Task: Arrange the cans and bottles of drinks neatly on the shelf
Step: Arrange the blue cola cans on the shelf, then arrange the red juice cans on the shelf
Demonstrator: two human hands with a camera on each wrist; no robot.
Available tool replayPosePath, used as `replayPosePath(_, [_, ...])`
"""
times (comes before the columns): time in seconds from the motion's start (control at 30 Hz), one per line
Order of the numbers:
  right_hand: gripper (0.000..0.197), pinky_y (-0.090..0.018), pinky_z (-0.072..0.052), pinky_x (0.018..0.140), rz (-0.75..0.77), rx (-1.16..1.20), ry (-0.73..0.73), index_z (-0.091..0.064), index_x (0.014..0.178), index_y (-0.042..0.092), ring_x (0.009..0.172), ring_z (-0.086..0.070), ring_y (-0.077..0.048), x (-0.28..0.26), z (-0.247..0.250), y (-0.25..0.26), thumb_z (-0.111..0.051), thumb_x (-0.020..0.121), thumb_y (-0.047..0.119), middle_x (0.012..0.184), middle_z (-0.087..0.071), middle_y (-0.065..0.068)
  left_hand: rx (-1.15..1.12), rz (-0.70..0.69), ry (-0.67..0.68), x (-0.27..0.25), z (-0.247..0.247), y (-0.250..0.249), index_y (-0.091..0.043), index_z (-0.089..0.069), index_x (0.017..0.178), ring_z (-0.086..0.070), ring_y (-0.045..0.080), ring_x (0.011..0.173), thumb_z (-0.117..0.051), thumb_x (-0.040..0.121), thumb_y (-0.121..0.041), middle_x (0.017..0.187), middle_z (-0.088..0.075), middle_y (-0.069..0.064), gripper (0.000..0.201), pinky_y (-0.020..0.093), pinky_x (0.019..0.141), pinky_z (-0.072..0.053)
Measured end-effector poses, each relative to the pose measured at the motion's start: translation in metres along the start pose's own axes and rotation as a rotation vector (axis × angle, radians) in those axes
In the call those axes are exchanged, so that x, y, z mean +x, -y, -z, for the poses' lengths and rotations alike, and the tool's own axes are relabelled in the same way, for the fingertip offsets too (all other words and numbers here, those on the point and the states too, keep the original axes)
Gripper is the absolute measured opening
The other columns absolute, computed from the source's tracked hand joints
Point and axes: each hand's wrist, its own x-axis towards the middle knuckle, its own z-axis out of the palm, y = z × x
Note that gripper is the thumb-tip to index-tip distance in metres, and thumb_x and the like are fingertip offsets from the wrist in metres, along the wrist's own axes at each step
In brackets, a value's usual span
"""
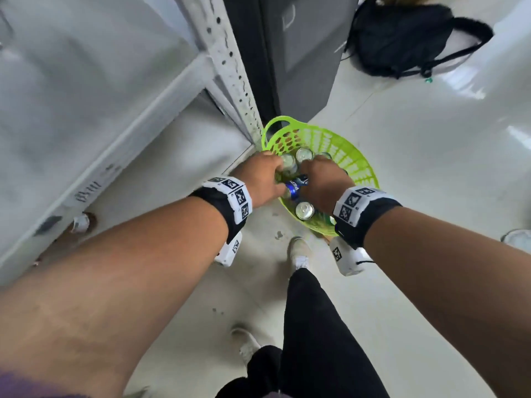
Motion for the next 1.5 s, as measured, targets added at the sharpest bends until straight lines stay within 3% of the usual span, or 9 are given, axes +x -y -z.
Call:
replayPosePath(0.13, [0.041, -0.041, -0.054, 0.095, 0.159, -0.077, -0.086, -0.066, 0.126, 0.016, 0.117, -0.06, -0.038, -0.062, 0.039, 0.086, -0.068, 0.09, 0.035, 0.123, -0.06, -0.015, -0.006, 0.032, -0.183, -0.098, 0.073, 0.016, -0.014, -0.07, 0.12, -0.063, 0.028, 0.112, -0.076, 0.091, -0.034, 0.122, -0.067, 0.007, 0.036, 0.038, 0.098, -0.05])
replayPosePath(0.43, [0.042, -0.04, -0.054, 0.09, 0.531, -0.235, -0.396, -0.064, 0.126, 0.02, 0.111, -0.061, -0.027, -0.25, 0.097, 0.314, -0.059, 0.095, 0.048, 0.117, -0.062, -0.004, 0.163, 0.052, -0.536, -0.379, 0.22, 0.057, -0.019, -0.061, 0.142, -0.058, 0.026, 0.129, -0.069, 0.094, -0.046, 0.143, -0.062, 0.003, 0.056, 0.042, 0.109, -0.048])
replayPosePath(0.63, [0.044, -0.041, -0.052, 0.094, 0.81, -0.25, -0.6, -0.065, 0.126, 0.018, 0.113, -0.063, -0.033, -0.358, 0.124, 0.442, -0.062, 0.093, 0.046, 0.119, -0.068, -0.011, 0.25, 0.074, -0.796, -0.554, 0.291, 0.076, -0.019, -0.071, 0.112, -0.065, 0.027, 0.1, -0.07, 0.094, -0.042, 0.11, -0.071, 0.003, 0.029, 0.035, 0.082, -0.049])
replayPosePath(0.77, [0.047, -0.04, -0.052, 0.094, 0.919, -0.245, -0.678, -0.066, 0.127, 0.017, 0.115, -0.061, -0.033, -0.405, 0.148, 0.511, -0.064, 0.092, 0.048, 0.119, -0.067, -0.012, 0.306, 0.101, -0.896, -0.632, 0.332, 0.09, -0.017, -0.07, 0.132, -0.062, 0.026, 0.121, -0.068, 0.097, -0.047, 0.131, -0.069, 0.005, 0.046, 0.039, 0.105, -0.049])
replayPosePath(0.9, [0.045, -0.039, -0.049, 0.097, 0.999, -0.28, -0.732, -0.067, 0.127, 0.017, 0.117, -0.058, -0.034, -0.425, 0.172, 0.561, -0.065, 0.092, 0.045, 0.119, -0.067, -0.012, 0.399, 0.151, -0.944, -0.677, 0.37, 0.103, -0.022, -0.068, 0.137, -0.059, 0.025, 0.13, -0.062, 0.098, -0.052, 0.141, -0.067, 0.003, 0.049, 0.041, 0.109, -0.048])
replayPosePath(1.07, [0.036, -0.033, -0.049, 0.091, 1.091, -0.277, -0.783, -0.071, 0.12, 0.017, 0.112, -0.062, -0.032, -0.426, 0.209, 0.619, -0.067, 0.09, 0.037, 0.115, -0.071, -0.011, 0.408, 0.2, -1.014, -0.703, 0.42, 0.119, -0.022, -0.072, 0.127, -0.062, 0.027, 0.118, -0.062, 0.099, -0.047, 0.127, -0.071, 0.005, 0.039, 0.043, 0.104, -0.05])
replayPosePath(1.23, [0.034, -0.036, -0.049, 0.083, 1.111, -0.314, -0.846, -0.071, 0.115, 0.009, 0.1, -0.064, -0.037, -0.405, 0.252, 0.676, -0.068, 0.088, 0.031, 0.107, -0.068, -0.018, 0.385, 0.308, -1.029, -0.695, 0.472, 0.139, -0.02, -0.07, 0.132, -0.06, 0.024, 0.124, -0.063, 0.099, -0.048, 0.133, -0.068, 0.003, 0.044, 0.037, 0.106, -0.048])
replayPosePath(1.37, [0.035, -0.034, -0.043, 0.078, 1.097, -0.324, -0.872, -0.068, 0.117, 0.01, 0.1, -0.062, -0.036, -0.376, 0.287, 0.72, -0.068, 0.09, 0.032, 0.109, -0.065, -0.017, 0.362, 0.377, -1.012, -0.678, 0.508, 0.157, -0.022, -0.066, 0.136, -0.058, 0.021, 0.122, -0.064, 0.099, -0.048, 0.133, -0.066, -0.001, 0.045, 0.029, 0.098, -0.045])
replayPosePath(1.5, [0.039, -0.036, -0.053, 0.084, 1.047, -0.365, -0.819, -0.068, 0.121, 0.014, 0.105, -0.062, -0.032, -0.348, 0.309, 0.755, -0.066, 0.09, 0.038, 0.116, -0.066, -0.013, 0.353, 0.449, -0.977, -0.658, 0.532, 0.172, -0.026, -0.065, 0.135, -0.059, 0.02, 0.119, -0.063, 0.097, -0.051, 0.133, -0.065, -0.003, 0.045, 0.037, 0.105, -0.05])
